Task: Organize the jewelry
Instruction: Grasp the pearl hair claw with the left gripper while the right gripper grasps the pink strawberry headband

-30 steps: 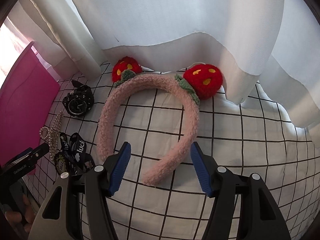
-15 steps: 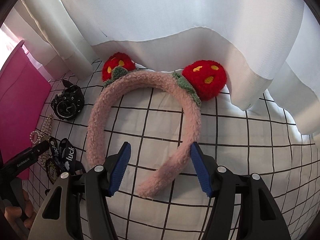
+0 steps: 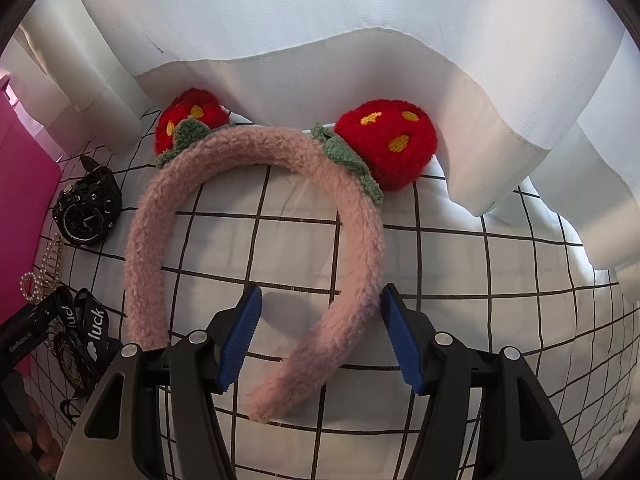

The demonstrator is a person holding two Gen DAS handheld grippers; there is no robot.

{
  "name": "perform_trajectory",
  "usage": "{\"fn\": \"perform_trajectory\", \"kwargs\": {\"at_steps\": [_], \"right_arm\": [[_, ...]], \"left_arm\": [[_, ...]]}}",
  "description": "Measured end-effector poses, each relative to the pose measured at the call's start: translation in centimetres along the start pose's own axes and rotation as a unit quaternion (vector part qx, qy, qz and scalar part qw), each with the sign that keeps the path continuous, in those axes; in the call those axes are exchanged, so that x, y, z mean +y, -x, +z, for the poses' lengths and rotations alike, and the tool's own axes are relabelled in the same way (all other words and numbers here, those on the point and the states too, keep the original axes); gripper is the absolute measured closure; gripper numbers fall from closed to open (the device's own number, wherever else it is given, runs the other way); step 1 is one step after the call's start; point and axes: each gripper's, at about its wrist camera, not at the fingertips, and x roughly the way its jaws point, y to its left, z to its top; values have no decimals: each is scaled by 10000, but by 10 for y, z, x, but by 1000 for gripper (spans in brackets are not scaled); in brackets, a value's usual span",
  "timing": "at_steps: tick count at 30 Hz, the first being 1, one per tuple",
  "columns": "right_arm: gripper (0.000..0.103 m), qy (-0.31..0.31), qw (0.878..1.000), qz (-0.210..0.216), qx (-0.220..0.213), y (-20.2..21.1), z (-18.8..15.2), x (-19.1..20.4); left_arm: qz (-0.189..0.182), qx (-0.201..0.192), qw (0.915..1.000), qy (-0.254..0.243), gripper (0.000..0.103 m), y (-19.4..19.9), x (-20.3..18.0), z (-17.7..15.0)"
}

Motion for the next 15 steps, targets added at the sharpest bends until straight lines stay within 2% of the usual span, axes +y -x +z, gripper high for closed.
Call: {"fn": "perform_trajectory", "kwargs": {"at_steps": [7, 9, 11, 13, 15], "right_arm": [[46, 90, 9997, -122, -183, 0, -3, 15], [55, 133, 9996, -142, -222, 1, -5, 18], [83, 174, 9993, -178, -268, 3, -6, 22], [85, 166, 9993, -181, -277, 4, -7, 25], [87, 152, 9993, -183, -294, 5, -10, 26]], "left_arm": [[184, -182, 9995, -175, 10, 11, -16, -1], [231, -289, 9987, -340, 18, 17, -23, -6], [191, -332, 9984, -414, 24, 20, -28, -7], [125, -351, 9982, -466, 31, 21, -36, -6], [78, -363, 9978, -549, 43, 24, -42, -7]]}}
